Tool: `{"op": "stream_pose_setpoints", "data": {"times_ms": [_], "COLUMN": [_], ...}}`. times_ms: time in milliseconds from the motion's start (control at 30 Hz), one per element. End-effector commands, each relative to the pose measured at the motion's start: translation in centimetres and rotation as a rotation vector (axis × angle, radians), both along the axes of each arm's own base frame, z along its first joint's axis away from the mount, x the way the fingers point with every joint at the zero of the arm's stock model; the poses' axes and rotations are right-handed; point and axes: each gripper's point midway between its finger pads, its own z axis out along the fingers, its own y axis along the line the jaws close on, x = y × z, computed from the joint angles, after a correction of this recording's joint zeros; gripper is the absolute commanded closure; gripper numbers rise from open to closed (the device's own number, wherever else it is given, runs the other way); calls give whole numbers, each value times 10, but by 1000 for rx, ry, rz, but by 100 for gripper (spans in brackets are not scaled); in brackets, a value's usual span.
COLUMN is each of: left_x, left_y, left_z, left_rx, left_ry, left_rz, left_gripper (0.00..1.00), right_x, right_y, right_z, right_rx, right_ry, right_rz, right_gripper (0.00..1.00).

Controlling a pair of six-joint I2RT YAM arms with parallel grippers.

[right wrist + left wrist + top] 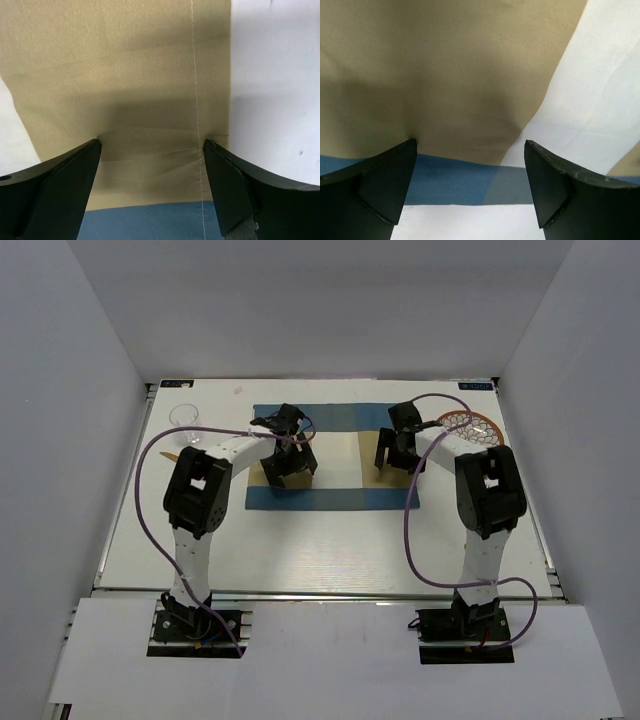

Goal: Set the dinner table for one person

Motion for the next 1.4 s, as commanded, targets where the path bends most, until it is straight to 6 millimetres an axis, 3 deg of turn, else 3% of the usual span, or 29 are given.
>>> {"op": "stream_pose_setpoints", "data": {"times_ms": [0,67,167,500,700,900,1033,1167,1267,1367], "left_x": [30,36,54,49,45,52,54,56,56,53], "left_y": [18,22,19,11,12,13,10,6,2,0], "left_z": [-26,-31,-14,0,-2,15,36,63,80,100], "left_rx": [121,149,136,54,57,63,38,15,-19,-32], "left_ry": [-3,28,-16,-60,-50,-81,-115,-173,-202,-231], "left_rz": [25,25,31,32,33,32,33,42,41,39], "left_gripper": [2,2,2,2,2,2,2,2,2,2], "right_x": [0,7,15,44,41,32,36,53,76,83], "right_y": [-18,-13,-10,-1,-1,4,7,6,5,2], "right_z": [-21,-18,-17,-19,-16,-7,14,37,72,96], "right_rx": [-101,-89,-76,-89,-75,-21,10,7,8,17], "right_ry": [88,77,64,48,48,28,-21,-65,-137,-170], "right_rz": [-26,-21,-20,25,22,8,-7,-8,-2,-8], "right_gripper": [11,11,11,11,11,11,11,11,11,11]}}
